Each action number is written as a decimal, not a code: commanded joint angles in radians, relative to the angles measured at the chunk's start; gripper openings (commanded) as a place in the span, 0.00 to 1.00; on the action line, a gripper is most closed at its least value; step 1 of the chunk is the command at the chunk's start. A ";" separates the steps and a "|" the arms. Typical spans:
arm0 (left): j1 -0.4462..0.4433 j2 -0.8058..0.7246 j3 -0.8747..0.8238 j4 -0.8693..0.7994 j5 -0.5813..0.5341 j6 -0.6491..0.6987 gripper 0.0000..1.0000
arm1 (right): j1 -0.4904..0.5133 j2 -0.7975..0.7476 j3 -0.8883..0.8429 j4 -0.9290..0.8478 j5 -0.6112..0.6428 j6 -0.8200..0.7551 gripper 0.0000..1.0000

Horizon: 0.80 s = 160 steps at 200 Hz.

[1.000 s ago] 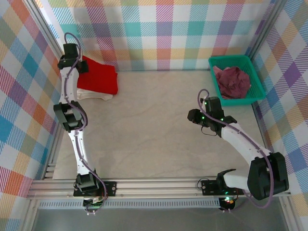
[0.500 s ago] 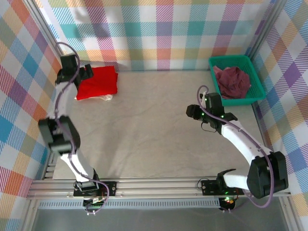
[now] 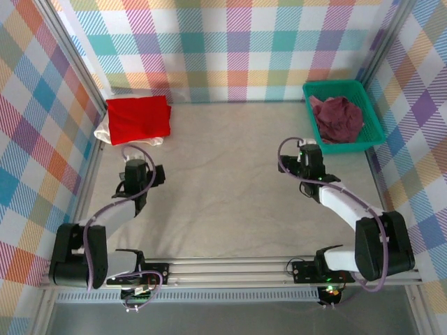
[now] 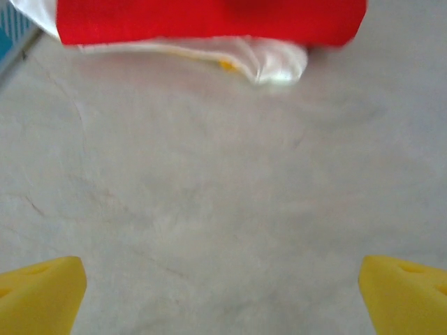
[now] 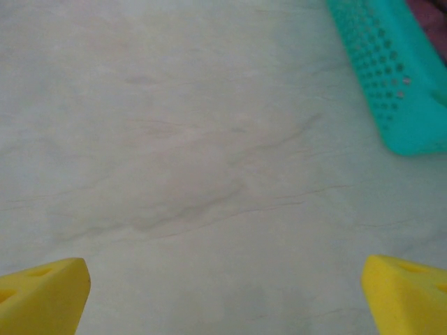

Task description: Fold and stack the t-shirts

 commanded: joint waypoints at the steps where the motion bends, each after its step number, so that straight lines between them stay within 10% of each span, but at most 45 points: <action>1: 0.016 0.074 -0.033 0.305 -0.004 0.040 1.00 | -0.050 0.046 -0.038 0.225 0.060 -0.110 1.00; 96: 0.005 0.270 -0.133 0.692 0.143 0.084 1.00 | -0.192 0.223 -0.413 1.075 -0.217 -0.150 1.00; 118: 0.004 0.283 -0.037 0.515 0.076 0.058 1.00 | -0.210 0.223 -0.242 0.742 -0.244 -0.131 1.00; 160: 0.002 0.286 -0.044 0.539 0.074 0.062 1.00 | -0.211 0.215 -0.262 0.776 -0.213 -0.124 1.00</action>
